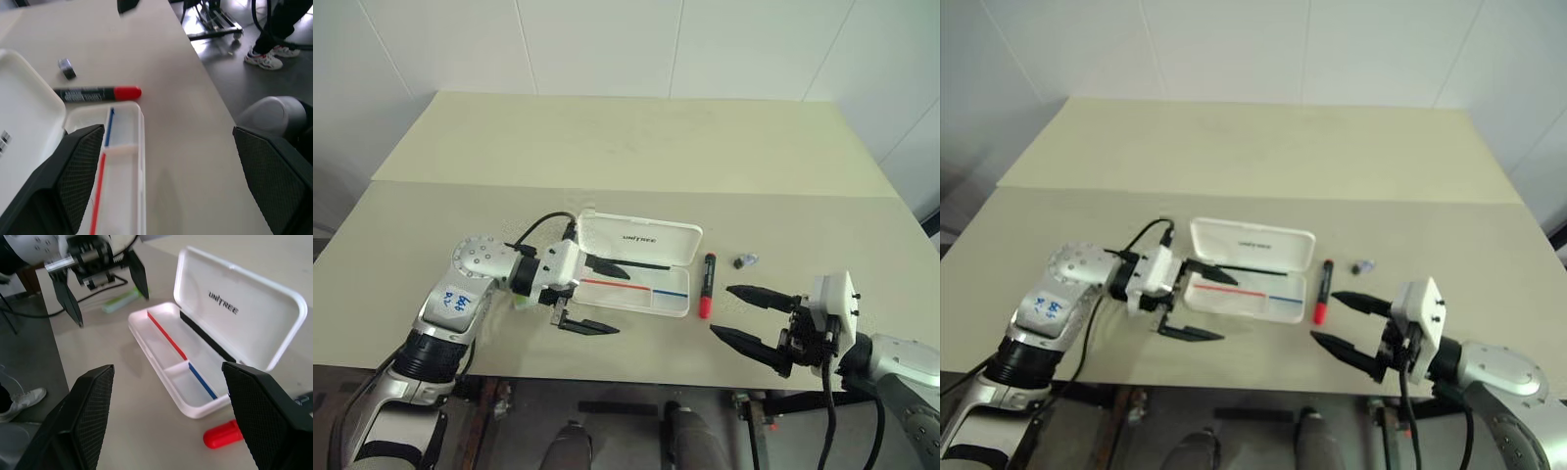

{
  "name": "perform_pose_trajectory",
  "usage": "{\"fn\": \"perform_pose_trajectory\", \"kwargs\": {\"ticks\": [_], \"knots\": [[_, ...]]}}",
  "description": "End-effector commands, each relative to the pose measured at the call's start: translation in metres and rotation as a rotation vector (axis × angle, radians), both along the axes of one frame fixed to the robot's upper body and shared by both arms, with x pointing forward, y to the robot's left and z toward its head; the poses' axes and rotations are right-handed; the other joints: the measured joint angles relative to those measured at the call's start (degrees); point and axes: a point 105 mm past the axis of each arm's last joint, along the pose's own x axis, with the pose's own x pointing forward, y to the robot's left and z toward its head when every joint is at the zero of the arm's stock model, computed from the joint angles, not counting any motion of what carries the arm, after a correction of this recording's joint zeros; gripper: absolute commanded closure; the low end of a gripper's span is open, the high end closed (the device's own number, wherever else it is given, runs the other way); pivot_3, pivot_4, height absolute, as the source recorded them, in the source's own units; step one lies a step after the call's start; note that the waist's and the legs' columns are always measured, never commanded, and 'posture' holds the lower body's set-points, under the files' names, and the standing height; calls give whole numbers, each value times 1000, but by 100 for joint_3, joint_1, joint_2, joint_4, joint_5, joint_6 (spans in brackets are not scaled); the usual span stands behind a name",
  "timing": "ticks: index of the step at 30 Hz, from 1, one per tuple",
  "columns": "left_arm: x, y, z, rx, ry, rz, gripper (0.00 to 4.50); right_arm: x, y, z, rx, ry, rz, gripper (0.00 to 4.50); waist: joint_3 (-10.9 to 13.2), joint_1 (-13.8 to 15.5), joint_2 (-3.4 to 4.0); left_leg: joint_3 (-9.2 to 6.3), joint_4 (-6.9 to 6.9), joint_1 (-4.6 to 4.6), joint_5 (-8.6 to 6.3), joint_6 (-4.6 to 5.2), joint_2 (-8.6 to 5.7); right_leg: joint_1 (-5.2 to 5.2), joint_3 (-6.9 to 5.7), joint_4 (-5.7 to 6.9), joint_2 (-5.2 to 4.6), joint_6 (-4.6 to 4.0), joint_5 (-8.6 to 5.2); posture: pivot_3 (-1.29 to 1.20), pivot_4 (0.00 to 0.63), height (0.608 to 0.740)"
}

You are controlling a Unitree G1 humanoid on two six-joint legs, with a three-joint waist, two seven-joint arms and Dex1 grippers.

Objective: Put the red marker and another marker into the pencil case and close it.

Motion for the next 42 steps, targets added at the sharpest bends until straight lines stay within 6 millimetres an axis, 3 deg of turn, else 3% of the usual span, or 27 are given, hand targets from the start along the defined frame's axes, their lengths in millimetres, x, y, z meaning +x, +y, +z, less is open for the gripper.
{"fn": "perform_pose_trajectory", "kwargs": {"ticks": [1,10,23,34,42], "knots": [[-2,-12,32,-176,-66,-16,14,4,0,7,-8,-24,-44,776,0,10,0,0,0,0,0,0,0,0,0,0,0,0,0,0,150,740],[-4,-24,39,-425,32,18,14,25,-4,12,4,-64,-270,776,0,0,-1,2,3,1,1,-2,0,0,3,-1,0,1,2,0,150,740],[-4,1,-12,-319,71,84,14,67,3,7,-2,-35,-594,776,-1,-6,2,-1,2,2,2,-3,0,-7,4,-5,2,-7,2,0,150,740],[-7,15,-24,-285,80,112,14,70,12,-25,-27,104,-682,776,-1,-7,2,-6,-3,3,1,-2,0,-14,2,-14,1,-5,2,0,150,740],[-12,14,-27,-319,105,109,14,72,12,-36,-41,141,-713,776,0,-33,3,-5,-6,2,1,-2,1,-15,2,-7,2,-7,1,0,150,740]]}}
